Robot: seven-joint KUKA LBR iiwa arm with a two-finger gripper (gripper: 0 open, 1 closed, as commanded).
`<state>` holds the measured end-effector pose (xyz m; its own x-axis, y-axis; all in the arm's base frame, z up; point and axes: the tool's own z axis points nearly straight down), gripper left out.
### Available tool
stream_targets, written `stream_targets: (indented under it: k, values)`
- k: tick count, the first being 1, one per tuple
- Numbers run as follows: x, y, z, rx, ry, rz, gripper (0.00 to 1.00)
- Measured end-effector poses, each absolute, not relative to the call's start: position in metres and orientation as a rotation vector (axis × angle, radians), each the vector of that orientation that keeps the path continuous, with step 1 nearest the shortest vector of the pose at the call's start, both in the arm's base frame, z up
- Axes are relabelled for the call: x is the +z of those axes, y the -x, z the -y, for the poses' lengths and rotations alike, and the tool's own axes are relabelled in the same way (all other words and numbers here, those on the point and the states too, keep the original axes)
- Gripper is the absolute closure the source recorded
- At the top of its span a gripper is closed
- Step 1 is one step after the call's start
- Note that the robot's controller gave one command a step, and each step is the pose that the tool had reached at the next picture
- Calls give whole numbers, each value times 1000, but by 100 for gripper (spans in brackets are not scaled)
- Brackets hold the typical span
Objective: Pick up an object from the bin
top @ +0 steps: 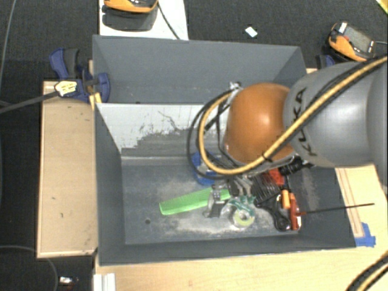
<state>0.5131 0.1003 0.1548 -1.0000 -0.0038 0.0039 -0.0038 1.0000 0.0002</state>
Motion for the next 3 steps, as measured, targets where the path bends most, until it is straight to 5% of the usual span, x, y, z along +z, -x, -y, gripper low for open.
stream_targets:
  k: [1,2,3]
  values:
    - [157,-515,-100,-2,1,3144,0]
    - [82,-520,-111,-3,-55,3149,0]
    - [45,-520,-113,-5,-38,3149,0]
